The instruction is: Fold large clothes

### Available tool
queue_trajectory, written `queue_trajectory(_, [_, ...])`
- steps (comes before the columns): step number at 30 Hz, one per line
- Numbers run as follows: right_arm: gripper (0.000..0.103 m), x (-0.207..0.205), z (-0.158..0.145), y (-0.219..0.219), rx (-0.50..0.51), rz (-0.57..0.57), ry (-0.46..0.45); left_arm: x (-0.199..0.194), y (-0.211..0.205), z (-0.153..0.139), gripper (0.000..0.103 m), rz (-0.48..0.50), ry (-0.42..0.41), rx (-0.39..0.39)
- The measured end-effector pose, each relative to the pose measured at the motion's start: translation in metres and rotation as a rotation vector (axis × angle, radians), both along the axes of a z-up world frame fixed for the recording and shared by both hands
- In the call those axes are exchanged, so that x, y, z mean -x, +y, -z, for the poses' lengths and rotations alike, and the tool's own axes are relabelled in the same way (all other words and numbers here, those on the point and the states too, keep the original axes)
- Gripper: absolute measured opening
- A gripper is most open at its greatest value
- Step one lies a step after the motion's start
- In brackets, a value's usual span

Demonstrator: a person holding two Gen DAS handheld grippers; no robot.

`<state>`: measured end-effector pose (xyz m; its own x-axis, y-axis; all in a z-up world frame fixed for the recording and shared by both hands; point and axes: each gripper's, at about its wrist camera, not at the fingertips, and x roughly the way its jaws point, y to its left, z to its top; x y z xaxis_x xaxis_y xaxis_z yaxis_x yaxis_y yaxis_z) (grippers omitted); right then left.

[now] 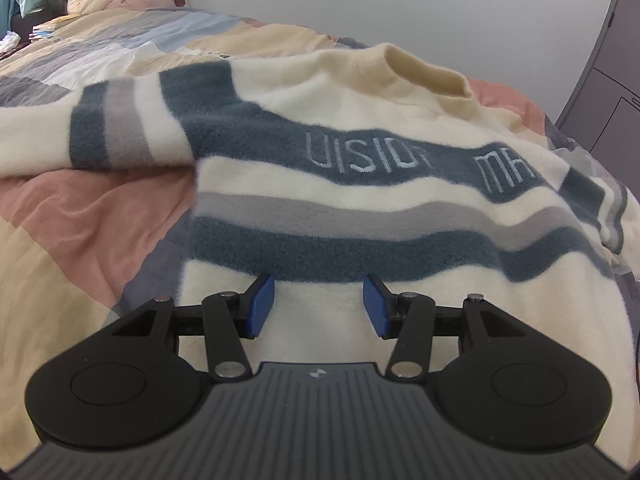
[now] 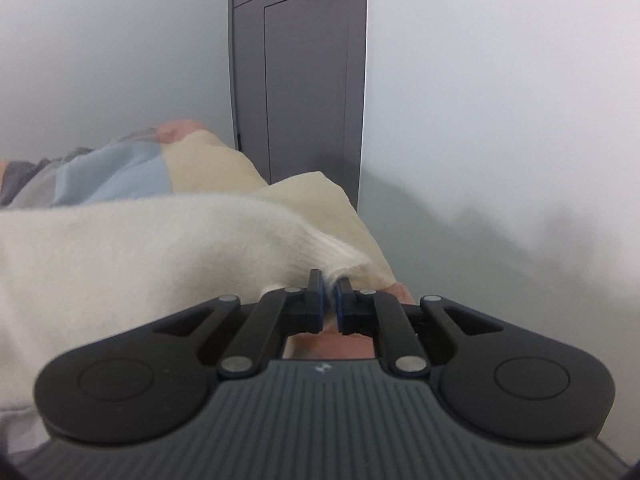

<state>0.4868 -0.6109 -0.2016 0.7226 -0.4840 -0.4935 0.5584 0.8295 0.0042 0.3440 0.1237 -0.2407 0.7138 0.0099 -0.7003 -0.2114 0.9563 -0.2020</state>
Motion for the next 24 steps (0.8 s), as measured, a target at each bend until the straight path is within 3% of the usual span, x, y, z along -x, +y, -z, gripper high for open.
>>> queue_trajectory(8, [0.013, 0.02, -0.026, 0.02, 0.014, -0.038, 0.022, 0.007, 0.005, -0.005, 0.055, -0.011, -0.012, 0.027])
queue_trajectory(9, [0.019, 0.023, -0.031, 0.023, 0.01, -0.045, 0.022, 0.008, 0.006, -0.007, 0.055, -0.011, -0.017, 0.028])
queue_trajectory(11, [0.057, 0.028, -0.041, 0.028, 0.004, -0.063, 0.015, 0.01, 0.005, -0.011, 0.056, 0.028, -0.028, 0.016])
queue_trajectory(13, [0.068, 0.034, -0.05, 0.035, 0.019, -0.109, 0.002, 0.01, 0.0, -0.017, 0.057, 0.066, -0.038, -0.02])
queue_trajectory(17, [0.068, 0.044, -0.071, 0.052, 0.063, -0.194, 0.002, 0.007, -0.001, -0.031, 0.059, 0.128, -0.042, -0.03])
queue_trajectory(24, [0.068, 0.048, -0.11, 0.104, -0.004, -0.315, -0.051, -0.023, 0.026, -0.051, 0.059, 0.124, -0.06, 0.081])
